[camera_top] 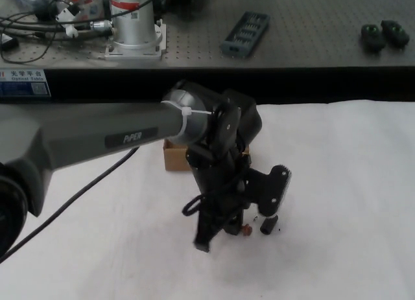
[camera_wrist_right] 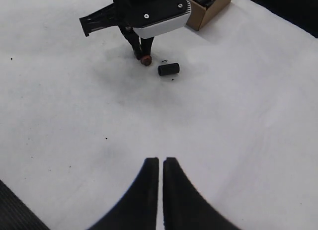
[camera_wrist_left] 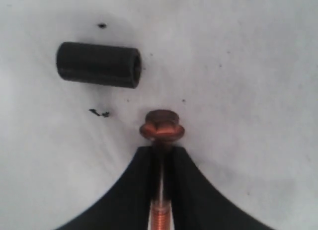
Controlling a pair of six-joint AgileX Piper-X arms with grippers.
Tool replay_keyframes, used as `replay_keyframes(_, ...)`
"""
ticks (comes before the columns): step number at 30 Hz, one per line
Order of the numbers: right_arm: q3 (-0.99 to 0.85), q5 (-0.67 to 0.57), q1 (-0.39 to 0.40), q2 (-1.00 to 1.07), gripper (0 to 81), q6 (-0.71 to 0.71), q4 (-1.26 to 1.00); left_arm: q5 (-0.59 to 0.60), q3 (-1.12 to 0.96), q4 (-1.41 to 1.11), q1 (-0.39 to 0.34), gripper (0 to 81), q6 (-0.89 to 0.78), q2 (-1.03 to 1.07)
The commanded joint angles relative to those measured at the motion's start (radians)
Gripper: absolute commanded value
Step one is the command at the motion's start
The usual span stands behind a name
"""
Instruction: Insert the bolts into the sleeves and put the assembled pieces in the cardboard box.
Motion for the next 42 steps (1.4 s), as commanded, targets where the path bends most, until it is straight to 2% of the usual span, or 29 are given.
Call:
replay_keyframes(1, -0.005, 0.002, 0.001, -0.008, 3.7, 0.0, -0.011, 0.002, 0.005, -0.085, -0.016, 0.6, -0.387, -0.056)
replay_keyframes(3, -0.005, 0.002, 0.001, -0.008, 3.7, 0.0, -0.011, 0.01, 0.005, -0.098, -0.012, 0.6, -0.508, -0.095)
replay_keyframes(8, -0.009, 0.002, 0.001, -0.008, 3.7, 0.0, -0.011, 0.119, 0.008, -0.102, 0.019, 0.6, -0.744, -0.19)
replay_keyframes(12, -0.022, 0.002, 0.001, -0.008, 3.7, -0.007, -0.015, 0.15, 0.05, -0.104, 0.05, 0.6, -0.804, -0.286)
replay_keyframes(15, -0.021, -0.039, 0.001, 0.002, 3.7, -0.123, -0.029, 0.218, 0.114, -0.124, 0.074, 0.6, -0.848, -0.362)
replay_keyframes(17, -0.024, -0.129, 0.001, 0.032, 3.8, -0.206, -0.034, 0.253, 0.191, -0.193, 0.089, 0.6, -0.893, -0.422)
replay_keyframes(19, -0.037, -0.169, 0.001, 0.106, 3.8, -0.258, -0.039, 0.273, 0.278, -0.285, 0.096, 0.6, -0.947, -0.482)
replay_keyframes(24, -0.104, -0.167, 0.001, 0.339, 3.8, -0.401, -0.085, 0.273, 0.528, -0.5, 0.1, 0.6, -1.041, -0.65)
replay_keyframes(31, -0.266, -0.163, -0.005, 0.768, 3.8, -0.746, -0.13, 0.268, 0.806, -0.63, 0.1, 0.6, -1.096, -0.893)
replay_keyframes(37, -0.406, -0.176, -0.076, 1.07, 3.8, -0.923, -0.13, 0.262, 0.964, -0.634, 0.127, 0.6, -1.098, -1.103)
replay_keyframes(42, -0.488, -0.325, -0.136, 1.225, 3.8, -1.05, -0.21, 0.27, 1.073, -0.634, 0.172, 0.6, -1.146, -1.272)
